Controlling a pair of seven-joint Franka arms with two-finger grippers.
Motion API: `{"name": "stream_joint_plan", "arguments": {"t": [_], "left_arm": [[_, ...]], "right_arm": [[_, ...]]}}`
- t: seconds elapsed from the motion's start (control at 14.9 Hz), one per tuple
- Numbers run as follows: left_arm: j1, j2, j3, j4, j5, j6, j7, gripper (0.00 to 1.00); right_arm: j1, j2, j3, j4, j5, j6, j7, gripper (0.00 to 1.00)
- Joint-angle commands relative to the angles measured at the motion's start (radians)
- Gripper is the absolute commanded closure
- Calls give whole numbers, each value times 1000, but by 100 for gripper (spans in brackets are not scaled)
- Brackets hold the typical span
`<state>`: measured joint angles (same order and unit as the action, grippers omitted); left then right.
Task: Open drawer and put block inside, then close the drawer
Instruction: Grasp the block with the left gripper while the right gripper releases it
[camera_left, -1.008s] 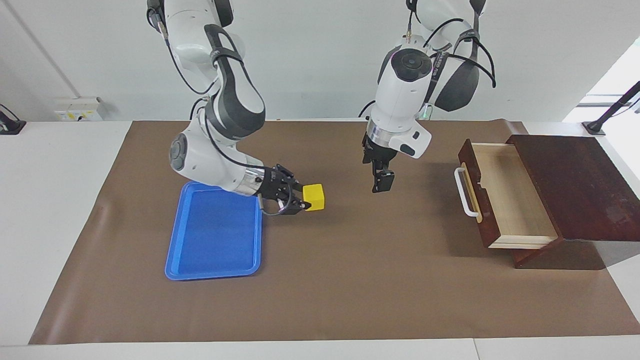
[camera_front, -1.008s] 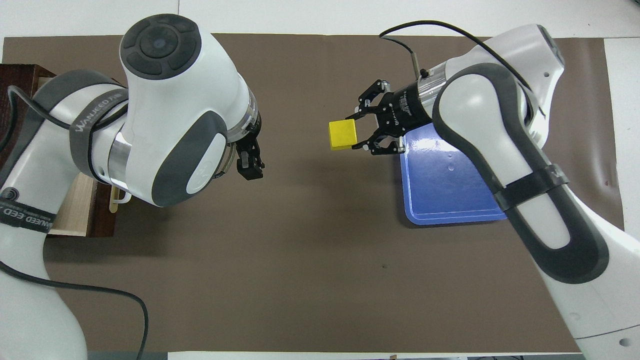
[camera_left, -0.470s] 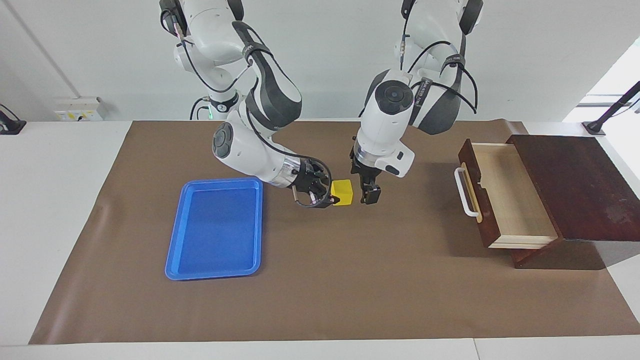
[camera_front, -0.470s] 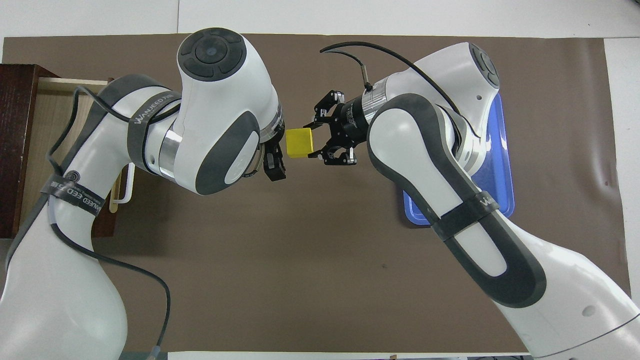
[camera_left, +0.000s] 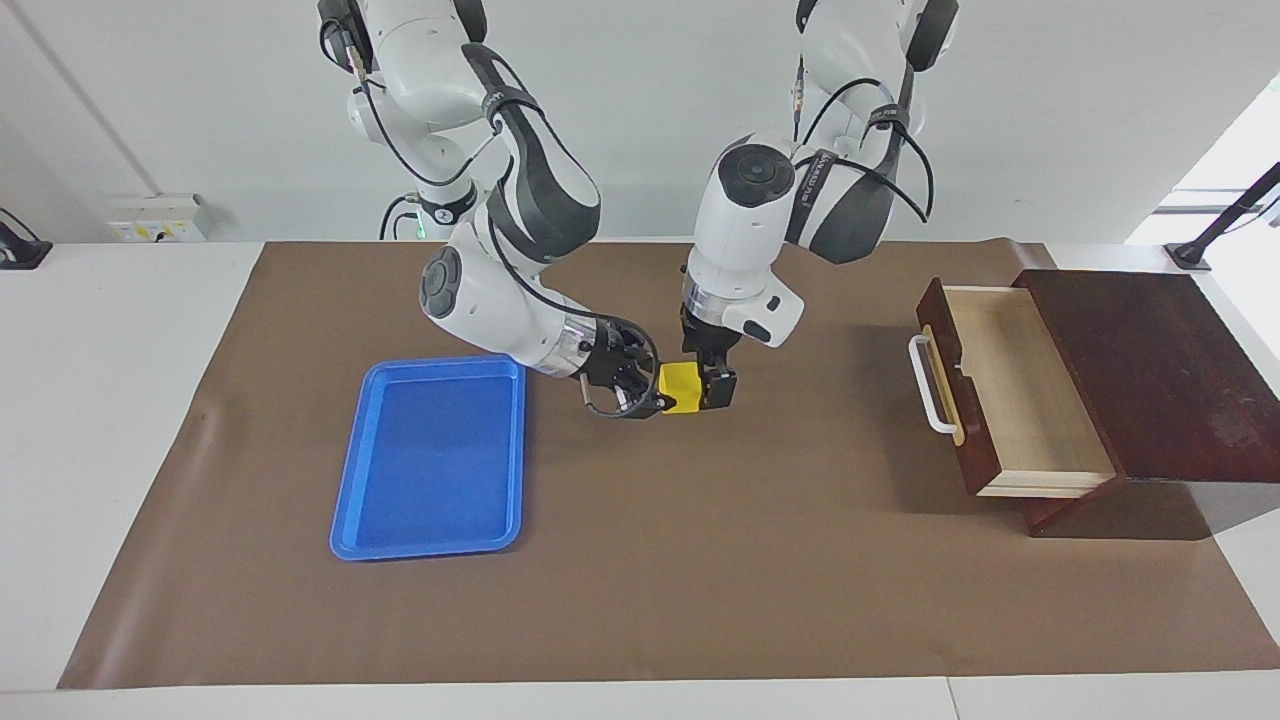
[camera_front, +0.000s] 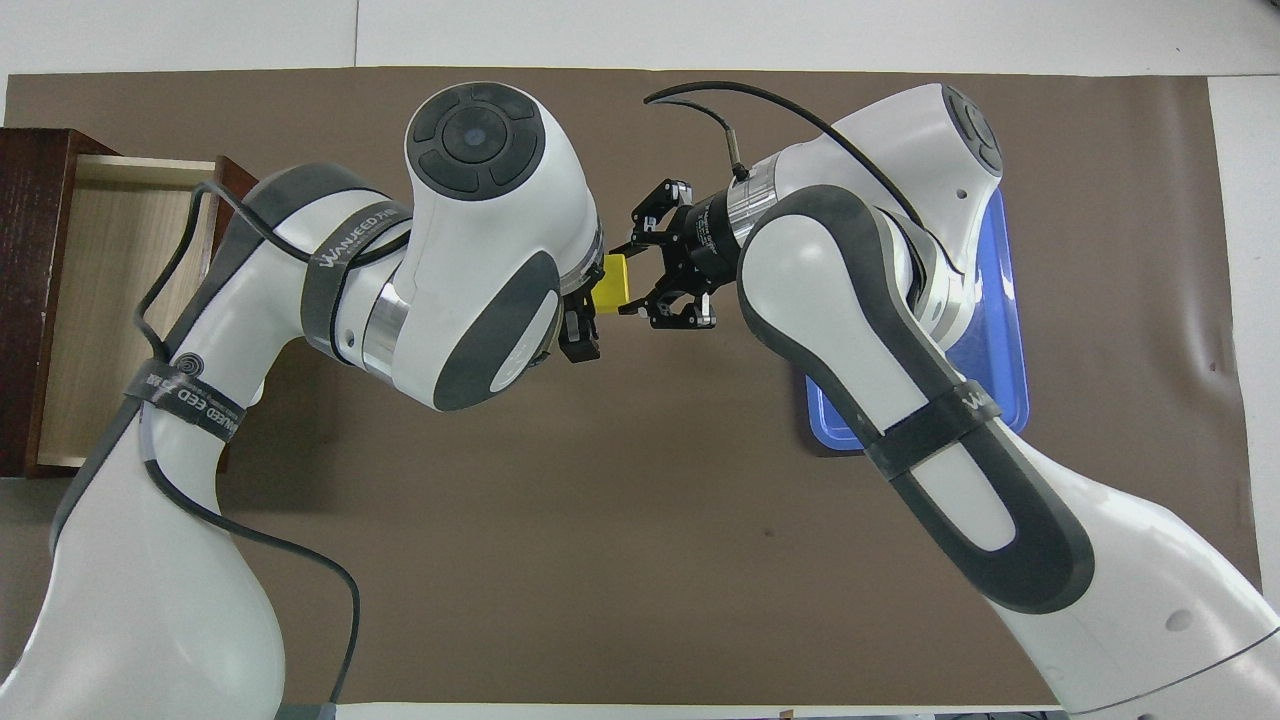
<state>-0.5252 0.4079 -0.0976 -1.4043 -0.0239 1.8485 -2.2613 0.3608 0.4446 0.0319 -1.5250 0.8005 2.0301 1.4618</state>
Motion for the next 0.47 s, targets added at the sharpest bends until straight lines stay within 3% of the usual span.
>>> {"name": "stream_joint_plan", "arguments": {"t": [0.0, 0.2, 0.34, 0.4], "left_arm": [[-32, -1, 18, -19, 19, 32, -8, 0], [-39, -1, 16, -39, 36, 44, -6, 4], [-41, -1, 16, -38, 38, 40, -4, 87], [-36, -1, 18, -35, 36, 28, -4, 100]], "right_arm": [[-5, 11, 3, 16, 31, 2, 14, 100], [-5, 11, 3, 16, 31, 4, 15, 100], [-6, 11, 3, 16, 31, 4, 15, 100], [-6, 11, 3, 16, 31, 4, 14, 100]]}}
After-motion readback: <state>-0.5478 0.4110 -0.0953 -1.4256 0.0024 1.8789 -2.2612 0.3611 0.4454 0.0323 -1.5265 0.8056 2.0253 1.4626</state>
